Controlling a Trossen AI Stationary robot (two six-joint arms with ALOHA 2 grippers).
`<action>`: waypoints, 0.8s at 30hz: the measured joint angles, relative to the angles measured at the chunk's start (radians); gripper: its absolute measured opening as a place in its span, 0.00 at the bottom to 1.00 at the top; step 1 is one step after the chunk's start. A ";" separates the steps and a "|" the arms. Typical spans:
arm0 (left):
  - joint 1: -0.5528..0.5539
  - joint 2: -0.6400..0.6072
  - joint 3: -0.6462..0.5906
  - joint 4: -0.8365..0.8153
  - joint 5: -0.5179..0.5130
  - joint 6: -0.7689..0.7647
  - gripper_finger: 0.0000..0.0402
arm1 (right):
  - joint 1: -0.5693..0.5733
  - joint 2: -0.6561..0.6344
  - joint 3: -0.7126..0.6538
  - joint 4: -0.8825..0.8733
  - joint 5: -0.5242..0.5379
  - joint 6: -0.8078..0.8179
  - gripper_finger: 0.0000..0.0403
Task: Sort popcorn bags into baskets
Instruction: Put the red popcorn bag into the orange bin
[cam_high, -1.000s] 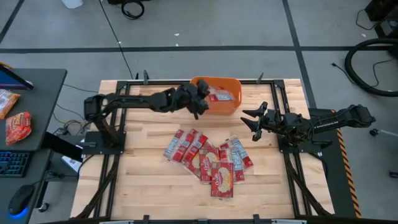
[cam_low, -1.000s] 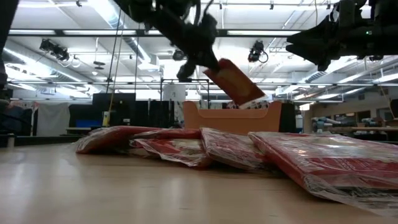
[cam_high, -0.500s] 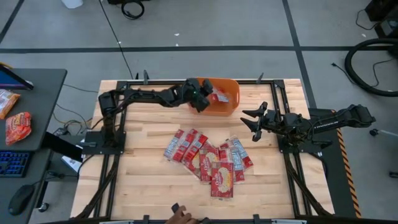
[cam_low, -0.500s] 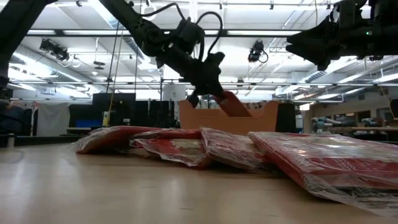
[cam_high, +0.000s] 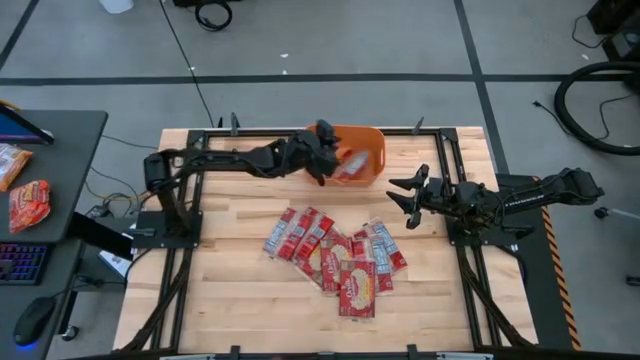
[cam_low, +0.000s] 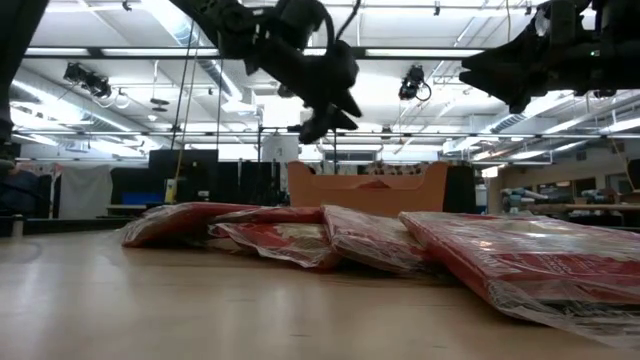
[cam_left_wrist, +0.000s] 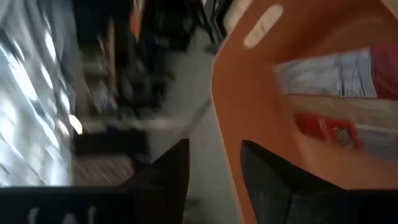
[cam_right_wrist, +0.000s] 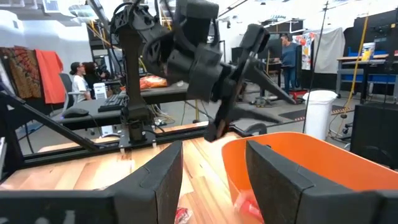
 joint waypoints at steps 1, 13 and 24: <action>-0.007 -0.015 0.000 -0.025 -0.022 -0.074 0.36 | 0.000 0.000 0.000 0.000 -0.001 0.000 0.45; -0.205 -0.135 0.000 -0.540 0.101 -1.060 0.32 | 0.000 0.000 0.000 -0.001 -0.003 -0.001 0.45; -0.399 -0.108 0.000 -0.734 -0.036 -1.498 0.43 | 0.000 0.016 0.000 -0.007 0.006 0.015 0.45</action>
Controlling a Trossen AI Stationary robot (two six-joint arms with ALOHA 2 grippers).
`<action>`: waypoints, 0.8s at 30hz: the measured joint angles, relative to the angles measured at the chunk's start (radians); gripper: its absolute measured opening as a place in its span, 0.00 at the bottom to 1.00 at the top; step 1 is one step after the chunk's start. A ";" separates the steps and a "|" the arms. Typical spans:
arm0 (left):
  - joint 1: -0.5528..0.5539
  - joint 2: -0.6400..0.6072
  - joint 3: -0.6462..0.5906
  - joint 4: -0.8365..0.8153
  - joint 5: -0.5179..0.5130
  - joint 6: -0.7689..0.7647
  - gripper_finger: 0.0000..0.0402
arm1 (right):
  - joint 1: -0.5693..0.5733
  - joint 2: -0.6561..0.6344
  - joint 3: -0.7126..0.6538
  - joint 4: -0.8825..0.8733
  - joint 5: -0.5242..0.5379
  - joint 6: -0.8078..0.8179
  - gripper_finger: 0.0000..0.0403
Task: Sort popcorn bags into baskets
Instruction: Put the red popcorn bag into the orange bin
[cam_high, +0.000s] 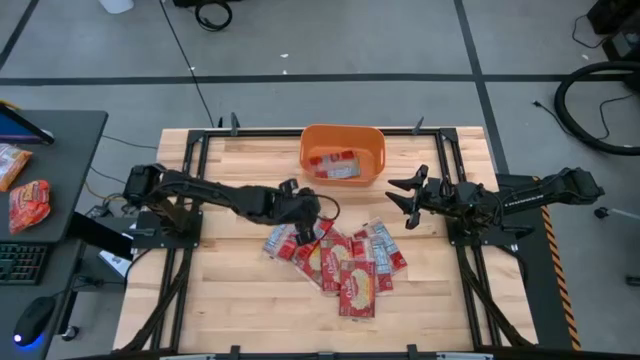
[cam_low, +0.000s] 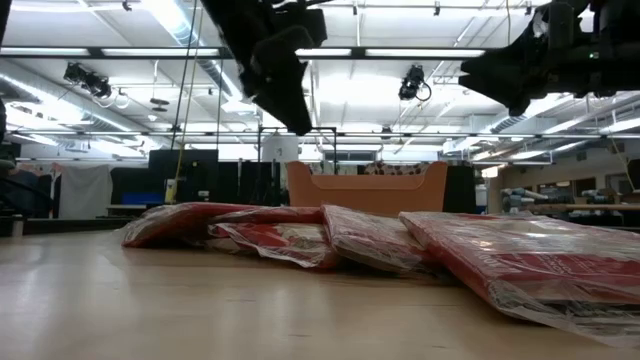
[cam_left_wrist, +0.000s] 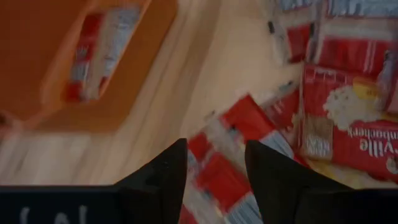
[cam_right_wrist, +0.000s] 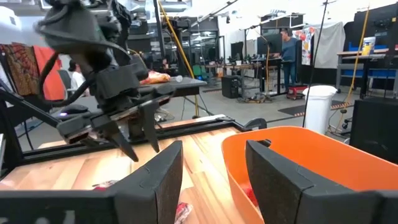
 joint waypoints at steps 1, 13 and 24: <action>-0.013 0.000 0.000 -0.021 -0.009 -0.037 0.44 | 0.000 0.000 0.000 0.000 0.004 0.000 0.45; -0.210 0.067 0.000 -0.156 -0.115 -0.269 0.58 | 0.000 0.015 0.000 0.002 0.007 0.000 0.45; -0.367 0.229 0.117 -0.274 -0.139 -0.327 0.60 | 0.000 0.039 -0.001 0.022 0.042 -0.022 0.45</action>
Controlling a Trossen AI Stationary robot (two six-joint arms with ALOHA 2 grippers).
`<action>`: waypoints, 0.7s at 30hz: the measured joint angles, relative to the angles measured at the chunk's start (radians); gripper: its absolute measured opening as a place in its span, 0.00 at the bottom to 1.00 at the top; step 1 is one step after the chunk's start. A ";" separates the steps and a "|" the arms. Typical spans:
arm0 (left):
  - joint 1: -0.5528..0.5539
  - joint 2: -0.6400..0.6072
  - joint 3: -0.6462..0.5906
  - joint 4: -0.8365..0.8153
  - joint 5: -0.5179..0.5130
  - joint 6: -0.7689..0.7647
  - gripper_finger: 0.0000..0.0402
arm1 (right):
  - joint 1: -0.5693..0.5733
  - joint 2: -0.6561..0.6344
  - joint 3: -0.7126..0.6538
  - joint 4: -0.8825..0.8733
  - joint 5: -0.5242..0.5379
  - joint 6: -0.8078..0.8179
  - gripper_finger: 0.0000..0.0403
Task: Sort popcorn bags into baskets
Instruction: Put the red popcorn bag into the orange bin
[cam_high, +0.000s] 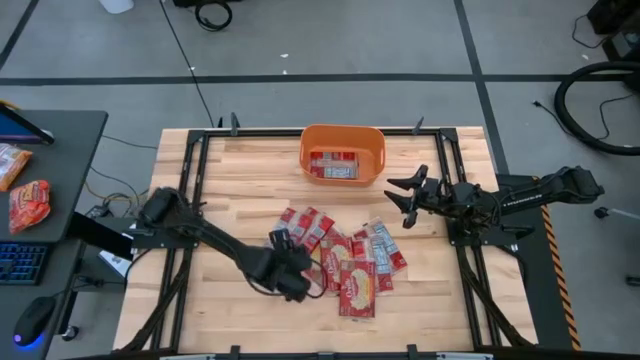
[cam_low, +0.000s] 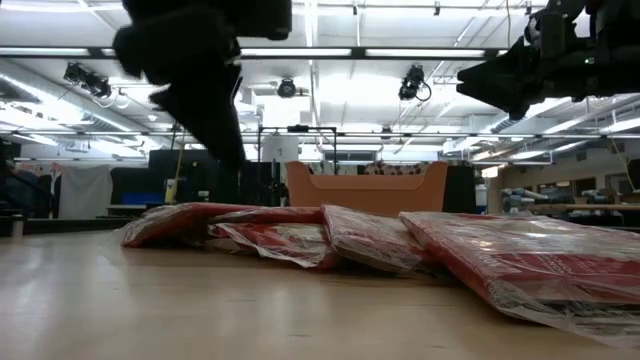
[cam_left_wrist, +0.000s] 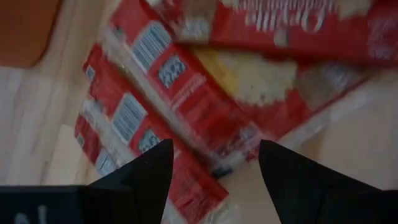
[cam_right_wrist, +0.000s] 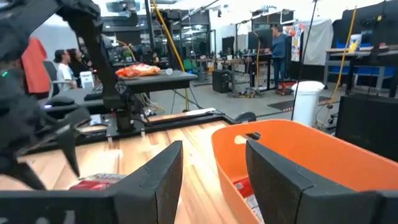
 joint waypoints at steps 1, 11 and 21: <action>-0.006 0.022 0.018 -0.045 -0.013 -0.002 0.60 | 0.000 0.001 0.000 0.011 0.004 -0.002 0.45; -0.012 0.130 0.101 -0.227 0.032 -0.169 0.60 | -0.001 0.002 0.000 0.109 0.021 -0.111 0.45; 0.017 0.171 0.101 -0.248 0.119 -0.282 0.50 | -0.002 0.004 0.000 0.170 0.021 -0.181 0.45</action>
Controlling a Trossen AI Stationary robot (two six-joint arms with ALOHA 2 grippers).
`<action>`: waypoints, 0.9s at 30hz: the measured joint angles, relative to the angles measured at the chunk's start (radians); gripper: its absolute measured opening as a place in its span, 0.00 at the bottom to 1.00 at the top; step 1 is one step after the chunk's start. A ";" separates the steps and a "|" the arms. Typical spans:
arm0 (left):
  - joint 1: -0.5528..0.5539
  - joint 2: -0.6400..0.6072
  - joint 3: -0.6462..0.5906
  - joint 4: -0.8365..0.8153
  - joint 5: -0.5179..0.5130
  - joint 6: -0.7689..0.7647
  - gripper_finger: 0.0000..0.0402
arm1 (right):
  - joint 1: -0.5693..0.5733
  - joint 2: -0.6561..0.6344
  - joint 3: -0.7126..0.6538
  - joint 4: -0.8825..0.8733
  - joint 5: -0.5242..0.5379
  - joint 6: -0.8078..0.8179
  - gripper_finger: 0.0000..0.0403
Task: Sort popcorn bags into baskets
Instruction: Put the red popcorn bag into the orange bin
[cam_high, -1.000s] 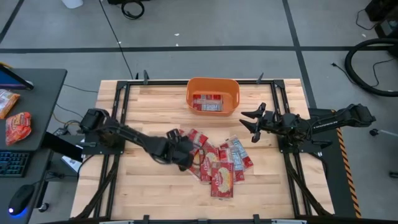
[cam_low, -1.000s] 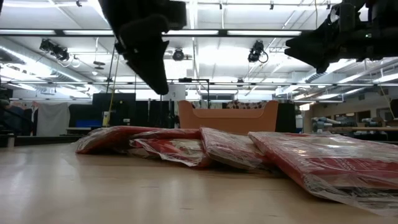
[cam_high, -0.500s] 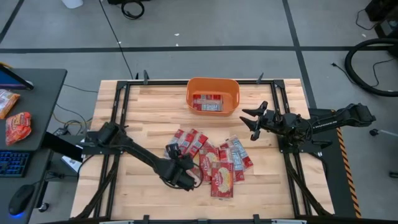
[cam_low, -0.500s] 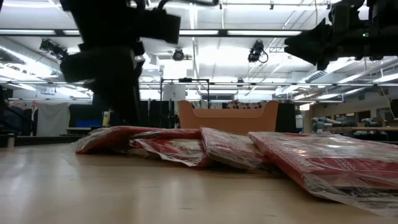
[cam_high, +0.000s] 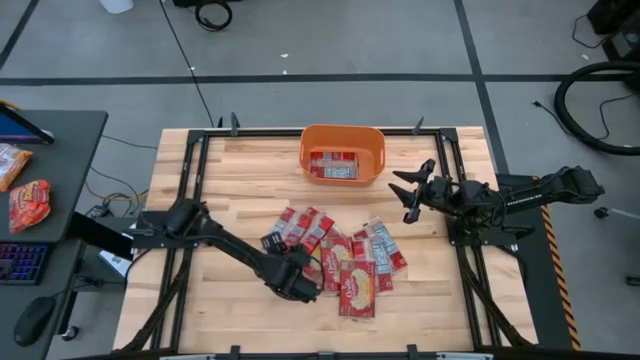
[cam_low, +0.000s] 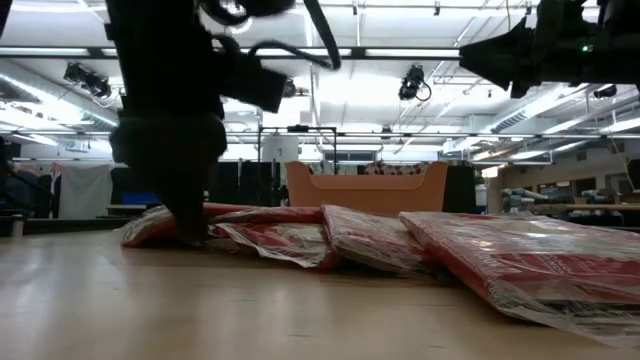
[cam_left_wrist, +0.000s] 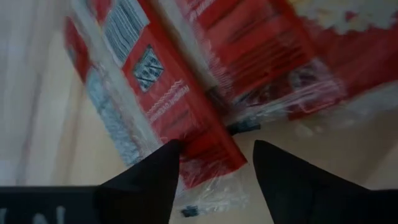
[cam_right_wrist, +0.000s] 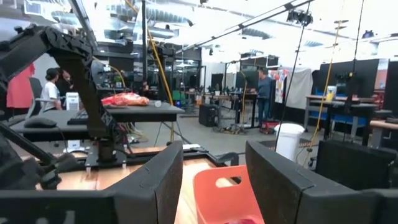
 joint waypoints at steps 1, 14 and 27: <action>0.004 0.006 0.000 -0.010 0.011 -0.004 0.49 | -0.001 0.000 0.000 0.004 0.000 -0.003 0.45; 0.008 0.019 -0.001 -0.088 0.080 0.024 0.11 | -0.013 0.011 0.000 0.010 -0.006 0.001 0.45; 0.047 0.003 0.212 -0.425 0.048 0.236 0.01 | -0.013 0.011 0.000 0.010 -0.006 0.002 0.45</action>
